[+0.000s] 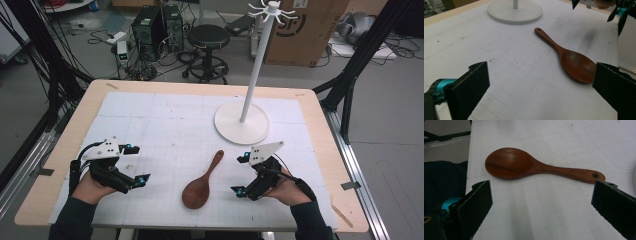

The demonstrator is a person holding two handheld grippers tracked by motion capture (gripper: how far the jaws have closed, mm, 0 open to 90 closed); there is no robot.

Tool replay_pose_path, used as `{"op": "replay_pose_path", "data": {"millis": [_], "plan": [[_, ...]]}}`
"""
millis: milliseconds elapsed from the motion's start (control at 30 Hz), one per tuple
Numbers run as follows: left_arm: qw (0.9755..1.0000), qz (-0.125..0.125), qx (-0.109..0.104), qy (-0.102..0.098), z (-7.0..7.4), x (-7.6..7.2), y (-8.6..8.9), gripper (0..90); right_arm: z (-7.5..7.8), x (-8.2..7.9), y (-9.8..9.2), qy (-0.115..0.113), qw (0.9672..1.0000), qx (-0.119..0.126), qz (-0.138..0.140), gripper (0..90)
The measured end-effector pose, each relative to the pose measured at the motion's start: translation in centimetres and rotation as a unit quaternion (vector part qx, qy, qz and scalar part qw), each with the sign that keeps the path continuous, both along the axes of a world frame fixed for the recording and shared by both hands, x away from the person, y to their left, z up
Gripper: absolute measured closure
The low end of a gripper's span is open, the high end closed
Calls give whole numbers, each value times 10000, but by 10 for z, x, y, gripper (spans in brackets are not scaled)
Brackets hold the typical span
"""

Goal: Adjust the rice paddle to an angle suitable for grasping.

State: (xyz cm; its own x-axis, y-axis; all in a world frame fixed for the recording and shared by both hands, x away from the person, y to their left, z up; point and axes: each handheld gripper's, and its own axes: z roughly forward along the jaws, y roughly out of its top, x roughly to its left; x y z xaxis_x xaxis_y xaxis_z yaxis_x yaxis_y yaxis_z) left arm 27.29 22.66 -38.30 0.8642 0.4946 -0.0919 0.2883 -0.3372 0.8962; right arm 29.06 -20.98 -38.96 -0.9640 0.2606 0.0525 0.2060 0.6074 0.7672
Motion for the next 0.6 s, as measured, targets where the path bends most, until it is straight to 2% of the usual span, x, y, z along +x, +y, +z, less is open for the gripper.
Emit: {"op": "replay_pose_path", "data": {"millis": [167,233,367,567,600], "plan": [[10000,22,-13,-19,1,0,1,17,-3,1,11,-27,9999,-110,39,58],[10000,11,-10,-19,1,-1,2,18,-4,1,19,50,9998,-184,103,131],[10000,10,-12,-15,1,-1,1,18,-5,1,27,104,9995,-257,123,162],[10000,-7,4,-25,1,0,1,18,-6,3,42,200,9990,-358,185,343],[10000,-1,-1,-20,1,-1,1,18,-6,3,42,200,9990,-358,185,343]]}}
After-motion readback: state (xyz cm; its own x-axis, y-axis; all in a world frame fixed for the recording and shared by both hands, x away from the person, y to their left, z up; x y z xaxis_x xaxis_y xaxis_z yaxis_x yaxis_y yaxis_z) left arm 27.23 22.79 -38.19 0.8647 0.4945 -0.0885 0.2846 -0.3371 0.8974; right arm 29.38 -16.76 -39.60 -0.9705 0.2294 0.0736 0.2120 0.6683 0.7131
